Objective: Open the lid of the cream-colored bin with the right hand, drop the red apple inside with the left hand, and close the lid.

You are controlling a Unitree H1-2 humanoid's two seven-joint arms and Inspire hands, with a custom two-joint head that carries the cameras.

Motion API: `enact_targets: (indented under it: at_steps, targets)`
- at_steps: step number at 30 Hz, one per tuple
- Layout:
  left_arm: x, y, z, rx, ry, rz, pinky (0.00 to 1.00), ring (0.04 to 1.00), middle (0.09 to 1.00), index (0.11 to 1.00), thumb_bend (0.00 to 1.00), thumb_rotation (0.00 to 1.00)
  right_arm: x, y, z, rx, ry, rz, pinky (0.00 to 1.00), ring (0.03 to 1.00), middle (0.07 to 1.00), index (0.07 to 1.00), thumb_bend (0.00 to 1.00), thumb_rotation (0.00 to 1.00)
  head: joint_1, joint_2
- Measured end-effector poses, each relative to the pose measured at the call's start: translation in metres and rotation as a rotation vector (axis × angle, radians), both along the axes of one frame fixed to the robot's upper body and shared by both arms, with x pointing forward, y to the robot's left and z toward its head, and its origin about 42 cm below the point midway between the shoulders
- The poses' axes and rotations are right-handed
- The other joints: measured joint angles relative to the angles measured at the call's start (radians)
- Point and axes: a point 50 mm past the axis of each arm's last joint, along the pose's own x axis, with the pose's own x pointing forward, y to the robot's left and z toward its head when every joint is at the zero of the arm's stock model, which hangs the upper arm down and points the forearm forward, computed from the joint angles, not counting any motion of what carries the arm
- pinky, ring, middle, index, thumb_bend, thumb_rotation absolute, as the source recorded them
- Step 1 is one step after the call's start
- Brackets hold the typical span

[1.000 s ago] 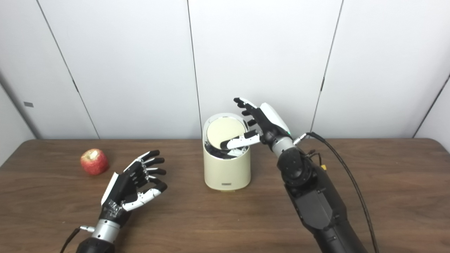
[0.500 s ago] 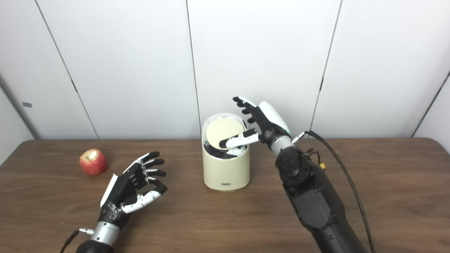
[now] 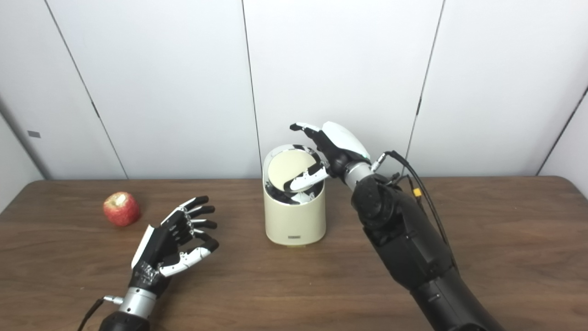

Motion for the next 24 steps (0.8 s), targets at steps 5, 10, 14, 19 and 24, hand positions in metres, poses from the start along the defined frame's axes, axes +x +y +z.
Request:
enact_targets:
  at_steps: [5, 10, 14, 19, 24]
  targets:
    - [0.000, 0.000, 0.000, 0.000, 0.000, 0.001, 0.53, 0.667, 0.779, 0.850, 0.70, 0.18, -0.003, 0.000, 0.000, 0.002, 0.017, 0.002, 0.78, 0.900, 0.927, 0.878, 0.81, 0.13, 0.000, -0.003]
    - [0.000, -0.001, 0.000, 0.000, -0.001, -0.002, 0.52, 0.668, 0.783, 0.852, 0.69, 0.16, -0.011, -0.010, -0.005, 0.061, 0.026, 0.000, 0.76, 0.878, 0.898, 0.875, 0.76, 0.18, -0.002, -0.008]
    - [0.000, 0.000, 0.000, 0.000, -0.001, -0.001, 0.52, 0.667, 0.777, 0.848, 0.70, 0.16, -0.020, -0.023, -0.007, 0.149, 0.015, -0.011, 0.66, 0.830, 0.897, 0.877, 0.73, 0.21, -0.005, -0.008]
    - [0.000, 0.000, 0.000, 0.001, -0.001, -0.002, 0.53, 0.665, 0.782, 0.846, 0.69, 0.14, -0.025, -0.047, -0.001, 0.273, -0.037, -0.060, 0.61, 0.786, 0.869, 0.851, 0.71, 0.21, -0.005, -0.009]
    - [0.000, 0.000, 0.000, 0.001, -0.001, -0.002, 0.53, 0.664, 0.777, 0.844, 0.70, 0.14, -0.031, -0.068, -0.008, 0.374, -0.063, -0.097, 0.62, 0.781, 0.842, 0.841, 0.69, 0.24, -0.003, -0.009]
